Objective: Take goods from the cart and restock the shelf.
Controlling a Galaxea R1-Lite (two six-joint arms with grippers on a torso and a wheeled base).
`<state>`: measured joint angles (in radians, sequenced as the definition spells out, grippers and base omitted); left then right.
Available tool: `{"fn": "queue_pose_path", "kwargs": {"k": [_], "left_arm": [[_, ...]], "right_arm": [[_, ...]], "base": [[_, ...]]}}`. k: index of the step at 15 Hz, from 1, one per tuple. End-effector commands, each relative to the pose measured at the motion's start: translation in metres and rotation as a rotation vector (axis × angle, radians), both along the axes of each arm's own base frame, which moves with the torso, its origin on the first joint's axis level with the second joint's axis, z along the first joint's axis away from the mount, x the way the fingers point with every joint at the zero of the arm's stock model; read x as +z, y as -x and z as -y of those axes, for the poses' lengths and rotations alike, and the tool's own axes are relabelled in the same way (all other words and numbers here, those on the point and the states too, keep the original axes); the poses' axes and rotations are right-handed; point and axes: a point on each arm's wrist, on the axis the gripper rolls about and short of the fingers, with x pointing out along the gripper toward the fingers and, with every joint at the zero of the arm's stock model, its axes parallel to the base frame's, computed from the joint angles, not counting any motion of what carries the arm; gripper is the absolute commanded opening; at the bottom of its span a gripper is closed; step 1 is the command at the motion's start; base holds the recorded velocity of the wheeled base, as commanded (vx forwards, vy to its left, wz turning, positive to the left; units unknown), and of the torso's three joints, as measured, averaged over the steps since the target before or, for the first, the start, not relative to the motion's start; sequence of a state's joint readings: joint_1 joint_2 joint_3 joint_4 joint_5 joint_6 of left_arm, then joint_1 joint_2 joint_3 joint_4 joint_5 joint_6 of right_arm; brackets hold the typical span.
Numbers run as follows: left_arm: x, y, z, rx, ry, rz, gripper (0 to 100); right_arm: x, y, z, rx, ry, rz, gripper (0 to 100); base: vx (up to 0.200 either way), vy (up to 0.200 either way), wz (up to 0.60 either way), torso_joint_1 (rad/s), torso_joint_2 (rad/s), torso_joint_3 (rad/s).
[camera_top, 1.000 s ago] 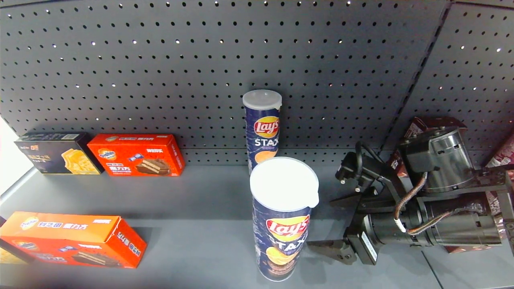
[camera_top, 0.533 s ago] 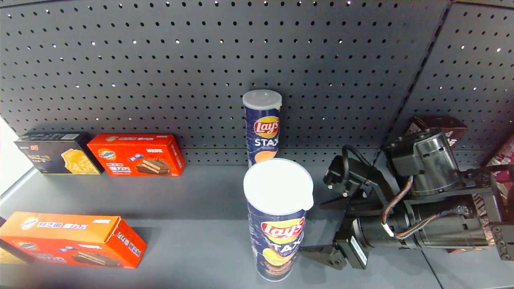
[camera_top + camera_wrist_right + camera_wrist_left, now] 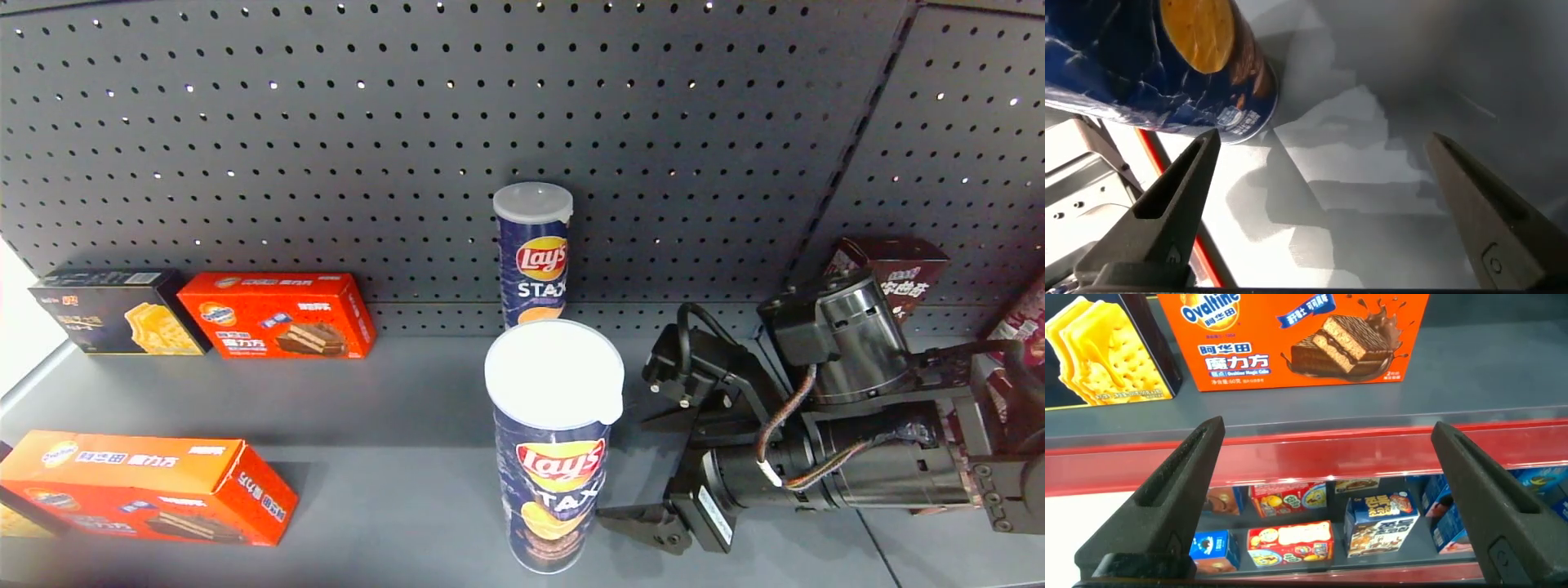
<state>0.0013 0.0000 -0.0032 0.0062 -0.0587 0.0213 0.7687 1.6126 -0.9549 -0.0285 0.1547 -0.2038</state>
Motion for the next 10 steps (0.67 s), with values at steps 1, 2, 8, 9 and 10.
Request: {"fn": "queue_pose_path", "kwargs": {"k": [1, 2, 8, 9, 10], "left_arm": [[0.0000, -0.0001, 0.0000, -0.001, 0.000, -0.002, 100], [0.0000, -0.0001, 0.0000, 0.001, 0.000, -0.002, 100], [0.0000, -0.0001, 0.0000, 0.001, 0.001, -0.002, 100], [0.0000, -0.0001, 0.0000, 0.001, 0.001, -0.002, 100], [0.0000, -0.0001, 0.0000, 0.001, 0.001, -0.002, 100]], "right_arm": [[0.0024, -0.0015, 0.0016, -0.008, -0.007, 0.007, 100], [0.0036, -0.0021, 0.0016, -0.009, -0.009, 0.009, 100], [0.0002, -0.0033, -0.0019, -0.002, -0.001, 0.002, 100], [-0.0003, -0.0035, -0.0021, -0.003, 0.000, 0.000, 100], [-0.0007, -0.0034, -0.0020, -0.003, 0.001, -0.001, 100]], "base": [[0.000, 0.000, 0.00, 0.000, 0.00, 0.000], [0.000, 0.000, 0.00, 0.000, 0.00, 0.000], [0.000, 0.000, 0.00, 0.000, 0.00, 0.000], [0.000, 0.000, 0.00, 0.000, 0.00, 0.000], [0.000, 0.000, 0.00, 0.000, 0.00, 0.000]]}}
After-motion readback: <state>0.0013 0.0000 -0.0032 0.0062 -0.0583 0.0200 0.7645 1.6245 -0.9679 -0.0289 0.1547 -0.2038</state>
